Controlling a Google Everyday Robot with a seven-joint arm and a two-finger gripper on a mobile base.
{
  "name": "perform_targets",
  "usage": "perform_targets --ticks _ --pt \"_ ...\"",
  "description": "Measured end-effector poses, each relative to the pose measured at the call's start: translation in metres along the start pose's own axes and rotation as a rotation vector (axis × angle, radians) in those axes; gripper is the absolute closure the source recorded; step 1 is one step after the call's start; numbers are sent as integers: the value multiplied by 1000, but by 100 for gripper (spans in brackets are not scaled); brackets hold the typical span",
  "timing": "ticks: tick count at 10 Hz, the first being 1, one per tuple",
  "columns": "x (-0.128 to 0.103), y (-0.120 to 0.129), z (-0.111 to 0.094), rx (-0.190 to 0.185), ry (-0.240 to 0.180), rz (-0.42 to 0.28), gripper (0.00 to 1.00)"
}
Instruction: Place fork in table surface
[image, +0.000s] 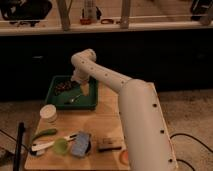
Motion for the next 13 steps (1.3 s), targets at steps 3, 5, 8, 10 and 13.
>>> perform_targets --ticks 3,5,8,10,13 --pt "-5 -4 21 -43 -33 -6 20" --pt "0 0 34 -70 -59 6 20" --pt "-3 2 51 -98 -90 13 20" --pt "0 5 59 -109 -117 23 20" --pt "-7 3 71 -122 -152 14 20"
